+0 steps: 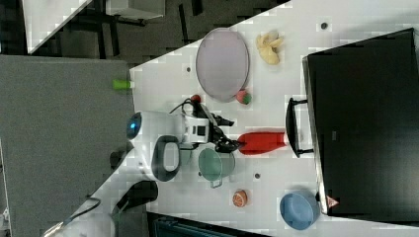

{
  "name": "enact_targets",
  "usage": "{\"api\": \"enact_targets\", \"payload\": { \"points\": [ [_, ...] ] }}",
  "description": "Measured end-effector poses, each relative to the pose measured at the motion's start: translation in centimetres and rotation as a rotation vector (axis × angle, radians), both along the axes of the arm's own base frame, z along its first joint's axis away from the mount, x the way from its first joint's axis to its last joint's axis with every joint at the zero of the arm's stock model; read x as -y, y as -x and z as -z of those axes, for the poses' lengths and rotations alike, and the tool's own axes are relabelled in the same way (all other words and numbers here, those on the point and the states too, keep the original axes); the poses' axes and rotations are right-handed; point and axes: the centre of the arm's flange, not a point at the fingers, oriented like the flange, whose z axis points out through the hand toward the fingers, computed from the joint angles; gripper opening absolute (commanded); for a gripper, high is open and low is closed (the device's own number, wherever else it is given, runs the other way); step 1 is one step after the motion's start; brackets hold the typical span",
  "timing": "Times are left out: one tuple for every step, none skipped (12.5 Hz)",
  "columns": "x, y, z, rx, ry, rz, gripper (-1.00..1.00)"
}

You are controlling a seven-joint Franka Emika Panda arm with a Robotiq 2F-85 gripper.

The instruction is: Pick Ketchup from oven and place it on table.

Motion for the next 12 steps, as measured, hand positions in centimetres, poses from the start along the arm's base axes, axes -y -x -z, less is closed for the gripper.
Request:
{"api": "enact_targets", "payload": {
  "points": [
    [0.2,-0.7,-2.2,0.013,-0.001,0.002,1.0],
    [0.2,-1.2,-5.0,0.032,-0.005,0.004,1.0],
    [0.0,-2.2,-8.4,0.071,-0.016,0.011,1.0],
    [-0.4,-3.4,-12.5,0.103,-0.033,0.017,1.0],
    [-0.8,-4.6,-17.6,0.162,-0.032,0.008,1.0],
    [-1.0,-5.0,-22.9,0.196,-0.034,0.001,1.0],
    [-1.1,-5.0,-28.2,0.225,-0.048,0.005,1.0],
    [-1.1,-4.3,-33.0,0.236,-0.061,0.007,1.0],
    [-0.8,-3.3,-36.6,0.251,-0.064,0.012,1.0],
    [-0.3,-1.8,-39.1,0.234,-0.054,0.016,1.0],
    [0.2,-0.5,-41.2,0.221,-0.045,0.021,1.0],
    [0.2,0.1,-42.8,0.227,-0.049,0.021,1.0]
  ]
}}
